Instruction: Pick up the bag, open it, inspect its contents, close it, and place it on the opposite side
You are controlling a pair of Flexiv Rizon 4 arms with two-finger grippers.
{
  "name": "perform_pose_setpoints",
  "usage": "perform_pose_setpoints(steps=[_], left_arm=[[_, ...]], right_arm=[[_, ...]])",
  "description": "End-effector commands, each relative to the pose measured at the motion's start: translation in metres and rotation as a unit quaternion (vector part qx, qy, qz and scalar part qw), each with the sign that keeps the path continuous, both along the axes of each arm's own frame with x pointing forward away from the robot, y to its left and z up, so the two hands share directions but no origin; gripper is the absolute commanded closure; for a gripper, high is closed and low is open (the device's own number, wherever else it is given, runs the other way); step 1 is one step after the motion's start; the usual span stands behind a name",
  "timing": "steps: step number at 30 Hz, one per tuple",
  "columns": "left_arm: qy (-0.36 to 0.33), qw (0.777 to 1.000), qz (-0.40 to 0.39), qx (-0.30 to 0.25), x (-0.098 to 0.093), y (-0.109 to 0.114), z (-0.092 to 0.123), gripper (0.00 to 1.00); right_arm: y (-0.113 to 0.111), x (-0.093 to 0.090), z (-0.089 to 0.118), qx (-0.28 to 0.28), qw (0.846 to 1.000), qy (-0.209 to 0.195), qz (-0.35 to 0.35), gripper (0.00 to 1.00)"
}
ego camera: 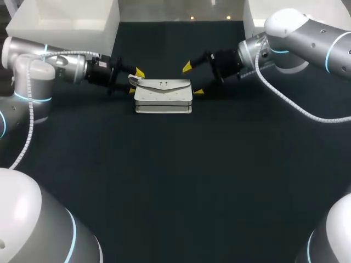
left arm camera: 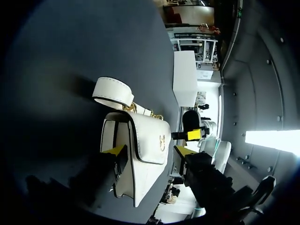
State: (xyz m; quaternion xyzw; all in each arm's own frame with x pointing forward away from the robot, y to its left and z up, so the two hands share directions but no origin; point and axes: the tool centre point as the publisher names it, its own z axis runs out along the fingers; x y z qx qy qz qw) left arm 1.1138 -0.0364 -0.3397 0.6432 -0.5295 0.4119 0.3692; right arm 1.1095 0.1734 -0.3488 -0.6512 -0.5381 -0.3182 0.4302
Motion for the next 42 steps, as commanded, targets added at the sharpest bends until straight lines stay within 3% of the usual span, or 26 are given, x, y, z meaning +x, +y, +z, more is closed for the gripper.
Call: perform_pose_setpoints(steps=[1, 3, 6, 14, 17, 18, 22, 23, 24, 25, 27, 28, 36, 38, 39, 41, 42], left_arm=[[0.002, 1.0, 0.001, 0.0, 0.007, -0.002, -0.004, 0.42], [0.004, 1.0, 0.005, 0.003, 0.009, -0.002, -0.005, 0.46], [0.005, 1.0, 0.007, 0.008, 0.011, -0.002, -0.006, 0.51], [0.012, 1.0, 0.008, 0.003, 0.015, -0.004, -0.012, 0.52], [0.013, 1.0, 0.008, 0.003, 0.015, -0.004, -0.012, 0.69], [0.013, 1.0, 0.008, 0.004, 0.015, -0.004, -0.012, 0.8], [0.014, 1.0, 0.006, 0.003, 0.015, -0.005, -0.012, 0.86], [0.014, 1.0, 0.006, 0.003, 0.015, -0.005, -0.013, 0.9], [0.014, 1.0, 0.006, 0.003, 0.014, -0.005, -0.013, 1.0], [0.015, 1.0, 0.005, 0.003, 0.014, -0.005, -0.013, 1.0], [0.015, 1.0, 0.005, 0.003, 0.014, -0.005, -0.014, 1.0], [0.016, 1.0, 0.005, 0.003, 0.014, -0.005, -0.014, 1.0], [0.018, 1.0, 0.002, 0.004, 0.012, -0.006, -0.016, 1.0], [0.017, 1.0, 0.002, 0.004, 0.012, -0.006, -0.016, 0.59], [0.017, 1.0, 0.002, 0.004, 0.011, -0.005, -0.016, 0.53], [0.015, 1.0, 0.002, 0.004, 0.011, -0.005, -0.015, 0.53], [0.015, 1.0, 0.002, 0.003, 0.011, -0.005, -0.015, 0.54]], right_arm=[[0.001, 0.007, -0.004, 0.016, 0.998, 0.026, 0.046, 0.17], [0.001, 0.007, -0.005, 0.017, 0.998, 0.027, 0.046, 0.46], [0.001, 0.008, -0.004, 0.019, 0.998, 0.028, 0.047, 0.67], [0.005, 0.007, -0.005, 0.017, 0.998, 0.029, 0.055, 0.65], [0.007, 0.007, -0.006, 0.017, 0.998, 0.031, 0.058, 0.68], [0.007, 0.007, -0.006, 0.017, 0.998, 0.031, 0.059, 0.67], [0.009, 0.007, -0.006, 0.016, 0.997, 0.032, 0.064, 0.63], [0.01, 0.007, -0.006, 0.016, 0.997, 0.032, 0.065, 0.65], [0.011, 0.006, -0.006, 0.016, 0.997, 0.032, 0.066, 0.69], [0.011, 0.006, -0.007, 0.016, 0.997, 0.032, 0.066, 0.73], [0.011, 0.006, -0.008, 0.016, 0.997, 0.033, 0.067, 0.94], [0.011, 0.006, -0.008, 0.016, 0.997, 0.033, 0.068, 1.0], [0.012, 0.003, -0.009, 0.021, 0.997, 0.03, 0.069, 1.0], [0.012, 0.002, -0.009, 0.021, 0.997, 0.031, 0.069, 1.0], [0.012, 0.002, -0.009, 0.02, 0.997, 0.031, 0.069, 0.85], [0.011, 0.002, -0.009, 0.02, 0.997, 0.031, 0.068, 0.53], [0.011, 0.002, -0.009, 0.021, 0.997, 0.031, 0.068, 0.47]])
